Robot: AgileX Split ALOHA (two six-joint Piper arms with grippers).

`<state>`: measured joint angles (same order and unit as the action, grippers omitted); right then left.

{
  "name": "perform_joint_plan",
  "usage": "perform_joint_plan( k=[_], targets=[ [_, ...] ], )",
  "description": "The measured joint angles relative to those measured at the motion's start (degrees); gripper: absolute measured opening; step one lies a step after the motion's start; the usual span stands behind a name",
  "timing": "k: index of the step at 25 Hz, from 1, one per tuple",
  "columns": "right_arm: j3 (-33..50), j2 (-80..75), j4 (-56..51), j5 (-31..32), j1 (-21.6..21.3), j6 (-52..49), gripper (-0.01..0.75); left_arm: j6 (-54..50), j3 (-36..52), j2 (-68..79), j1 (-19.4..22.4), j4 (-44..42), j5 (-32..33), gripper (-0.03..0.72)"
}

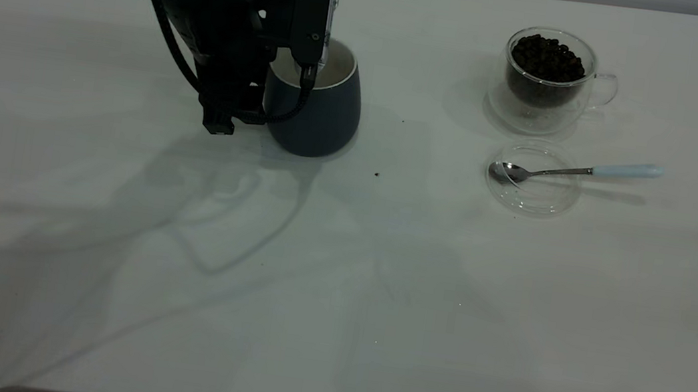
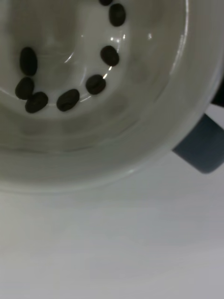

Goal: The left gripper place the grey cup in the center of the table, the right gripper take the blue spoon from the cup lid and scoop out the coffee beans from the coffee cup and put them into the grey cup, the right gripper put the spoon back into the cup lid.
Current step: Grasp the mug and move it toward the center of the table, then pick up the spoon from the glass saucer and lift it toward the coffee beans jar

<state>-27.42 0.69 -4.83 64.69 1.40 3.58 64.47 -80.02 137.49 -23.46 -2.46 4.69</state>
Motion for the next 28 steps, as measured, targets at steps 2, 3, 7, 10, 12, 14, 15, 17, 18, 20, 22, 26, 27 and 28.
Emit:
perform_joint_plan(
  k=[2,3,7,10,12,14,15,17,18,20,22,26,27,28],
  targets=[
    [0.0,0.0,0.0,0.0,0.0,0.0,0.24,-0.1,0.0,0.0,0.0,0.0,0.0,0.508],
    [0.0,0.0,0.0,0.0,0.0,0.0,0.24,-0.3,0.0,0.0,0.0,0.0,0.3,0.508],
    [0.0,0.0,0.0,0.0,0.0,0.0,0.24,-0.8,0.0,-1.8,0.3,0.0,6.2,0.508],
    [0.0,0.0,0.0,0.0,0.0,0.0,0.24,-1.3,0.0,-5.3,1.3,0.1,12.5,0.508],
    [0.0,0.0,0.0,0.0,0.0,0.0,0.24,-2.5,0.0,-7.7,2.8,0.0,15.9,0.508],
    [0.0,0.0,0.0,0.0,0.0,0.0,0.24,-4.1,0.0,-10.4,4.4,0.0,18.9,0.508],
    [0.0,0.0,0.0,0.0,0.0,0.0,0.24,-5.3,0.0,-12.0,5.2,0.0,20.5,0.508],
    [0.0,0.0,0.0,0.0,0.0,0.0,0.24,-8.6,0.0,-15.9,6.6,0.0,23.4,0.508],
    [0.0,0.0,0.0,0.0,0.0,0.0,0.24,-10.7,0.0,-17.9,7.3,0.0,24.5,0.508],
    [0.0,0.0,0.0,0.0,0.0,0.0,0.24,-17.1,0.0,-23.6,8.7,0.0,27.2,0.508],
    [0.0,0.0,0.0,0.0,0.0,0.0,0.24,-23.8,0.0,-28.6,10.2,0.0,30.1,0.508],
    [0.0,0.0,0.0,0.0,0.0,0.0,0.24,-37.5,0.0,-40.6,13.6,-0.2,39.1,0.508],
    [0.0,0.0,0.0,0.0,0.0,0.0,0.24,-40.1,0.0,-42.9,14.2,-0.4,42.1,0.508],
    [0.0,0.0,0.0,0.0,0.0,0.0,0.24,-42.0,0.0,-45.4,14.9,-0.6,45.1,0.508]
  ],
)
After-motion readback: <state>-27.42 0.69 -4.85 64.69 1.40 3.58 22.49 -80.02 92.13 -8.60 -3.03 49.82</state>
